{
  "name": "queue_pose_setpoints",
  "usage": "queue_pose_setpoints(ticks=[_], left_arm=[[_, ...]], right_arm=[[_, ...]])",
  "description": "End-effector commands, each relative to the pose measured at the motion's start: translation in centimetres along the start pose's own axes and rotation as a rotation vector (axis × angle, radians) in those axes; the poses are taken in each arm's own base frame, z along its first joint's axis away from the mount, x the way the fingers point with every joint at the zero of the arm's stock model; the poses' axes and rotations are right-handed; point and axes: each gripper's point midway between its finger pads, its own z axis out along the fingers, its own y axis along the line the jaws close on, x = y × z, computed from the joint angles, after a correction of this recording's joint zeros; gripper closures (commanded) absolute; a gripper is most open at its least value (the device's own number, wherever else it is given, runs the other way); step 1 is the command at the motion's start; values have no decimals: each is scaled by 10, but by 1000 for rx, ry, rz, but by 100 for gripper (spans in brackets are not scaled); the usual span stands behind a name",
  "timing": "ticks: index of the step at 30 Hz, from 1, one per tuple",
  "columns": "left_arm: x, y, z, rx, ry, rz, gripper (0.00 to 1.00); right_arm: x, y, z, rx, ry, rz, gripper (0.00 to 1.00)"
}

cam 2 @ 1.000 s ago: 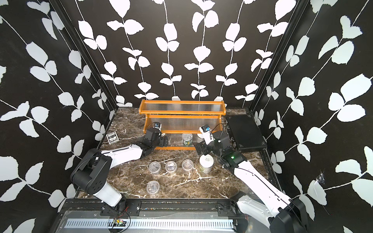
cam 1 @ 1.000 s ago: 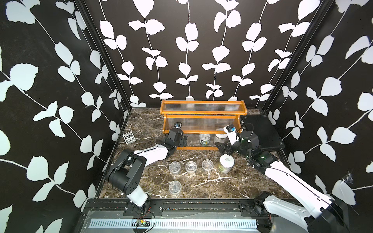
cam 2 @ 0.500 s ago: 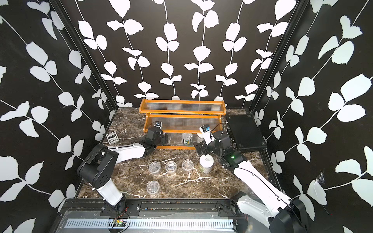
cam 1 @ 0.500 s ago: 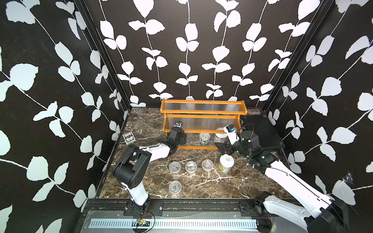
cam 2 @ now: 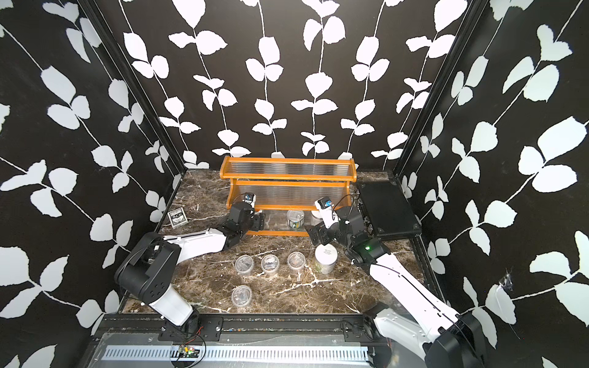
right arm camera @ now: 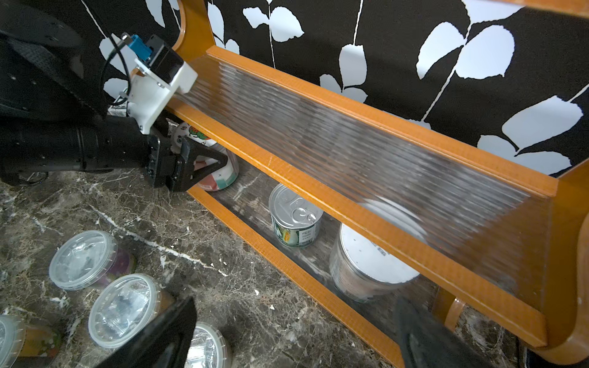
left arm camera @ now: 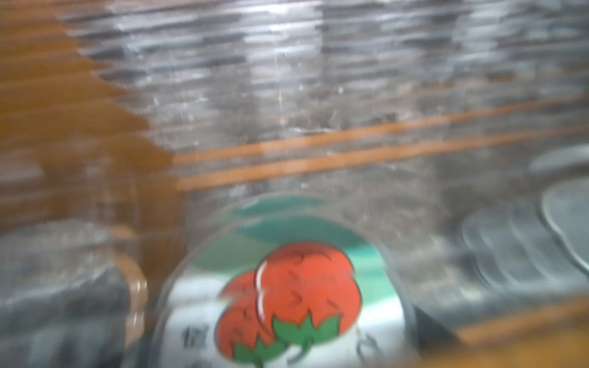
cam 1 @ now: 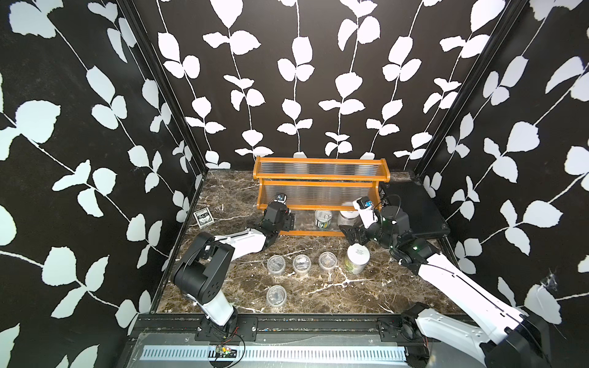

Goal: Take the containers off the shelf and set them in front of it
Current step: 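Pick up a container from the shelf.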

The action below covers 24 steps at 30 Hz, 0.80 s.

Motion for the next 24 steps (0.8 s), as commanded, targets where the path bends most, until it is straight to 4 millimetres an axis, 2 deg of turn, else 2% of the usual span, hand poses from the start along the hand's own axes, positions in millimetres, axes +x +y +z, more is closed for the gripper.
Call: queue_pose_setpoints(ticks=[1, 9, 24], left_arm=[[-11, -4, -20, 40, -39, 6, 27], [2, -11, -46, 108, -8, 27, 28], [2, -21, -112, 234, 3, 106, 28]], right_arm=[[-2, -2, 1, 3, -13, -4, 0], [1, -2, 0, 5, -11, 3, 0], [0, -2, 3, -1, -1, -3, 0]])
